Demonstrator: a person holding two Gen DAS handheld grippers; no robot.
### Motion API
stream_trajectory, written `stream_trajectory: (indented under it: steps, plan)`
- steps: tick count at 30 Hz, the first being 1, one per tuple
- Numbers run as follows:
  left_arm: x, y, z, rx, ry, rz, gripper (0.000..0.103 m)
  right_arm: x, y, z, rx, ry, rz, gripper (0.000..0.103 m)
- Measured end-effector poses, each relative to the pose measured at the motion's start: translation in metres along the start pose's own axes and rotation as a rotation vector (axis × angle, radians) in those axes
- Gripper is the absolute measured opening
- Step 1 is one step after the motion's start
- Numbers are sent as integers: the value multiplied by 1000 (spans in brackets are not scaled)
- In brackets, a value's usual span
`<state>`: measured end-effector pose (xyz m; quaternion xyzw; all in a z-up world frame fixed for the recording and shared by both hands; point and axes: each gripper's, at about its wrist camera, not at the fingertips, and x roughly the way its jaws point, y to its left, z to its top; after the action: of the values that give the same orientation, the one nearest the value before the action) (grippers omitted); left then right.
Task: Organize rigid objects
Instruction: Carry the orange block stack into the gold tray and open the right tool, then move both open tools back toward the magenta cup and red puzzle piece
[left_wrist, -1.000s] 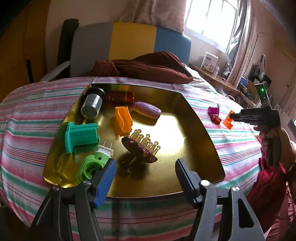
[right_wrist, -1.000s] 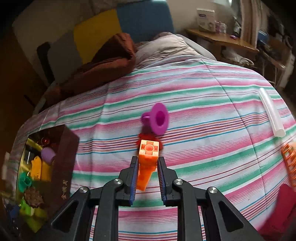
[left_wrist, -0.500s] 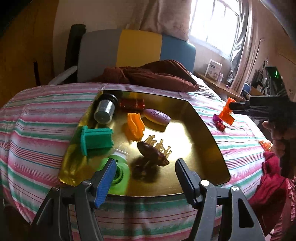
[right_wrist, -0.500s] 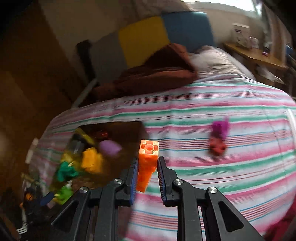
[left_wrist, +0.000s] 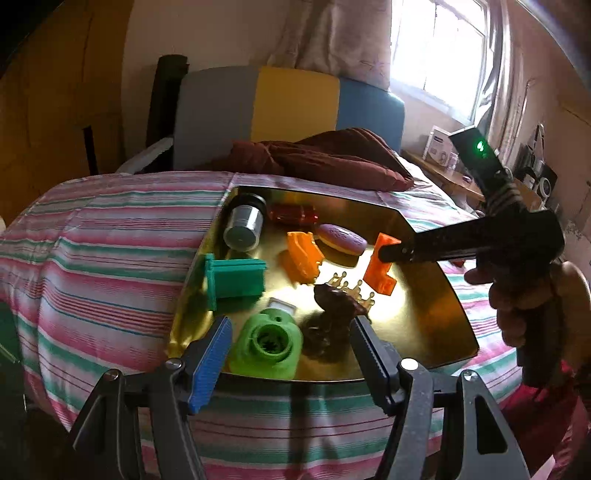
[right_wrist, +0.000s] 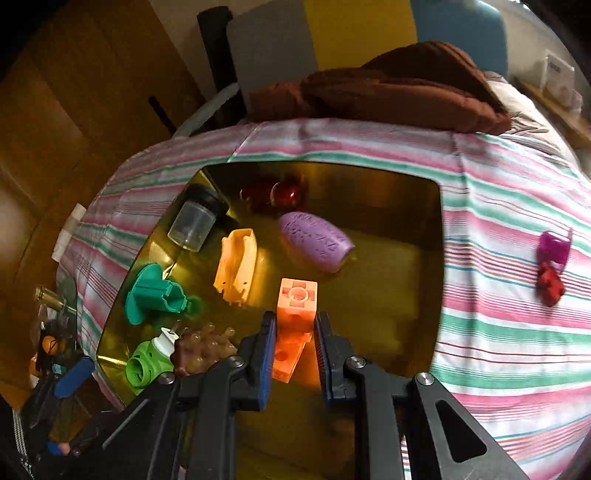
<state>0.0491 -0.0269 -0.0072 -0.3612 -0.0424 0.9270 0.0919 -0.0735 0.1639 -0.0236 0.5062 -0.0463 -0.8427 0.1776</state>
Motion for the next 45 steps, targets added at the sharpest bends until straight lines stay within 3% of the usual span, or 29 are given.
stream_trajectory:
  steps: [6, 8, 10, 14, 24, 31, 45]
  plan:
    - [2, 5, -1, -14, 10, 6, 67, 18, 7, 9, 10, 21, -16, 22]
    - [2, 4, -1, -11, 9, 3, 67, 20, 6, 10, 35, 16, 2, 26]
    - [2, 3, -1, -9, 9, 3, 67, 19, 1, 12, 70, 6, -14, 38]
    - [1, 3, -3, -11, 11, 4, 67, 11, -10, 12, 121, -25, -7, 40]
    - [3, -8, -5, 7, 26, -28, 67, -29, -25, -2, 58, -105, -73, 47]
    - [0, -30, -7, 52, 33, -141, 67, -53, -69, -13, 114, -116, -145, 52]
    - [6, -86, -4, 183, 89, -174, 67, -73, -177, -38, 255, -77, -291, 56]
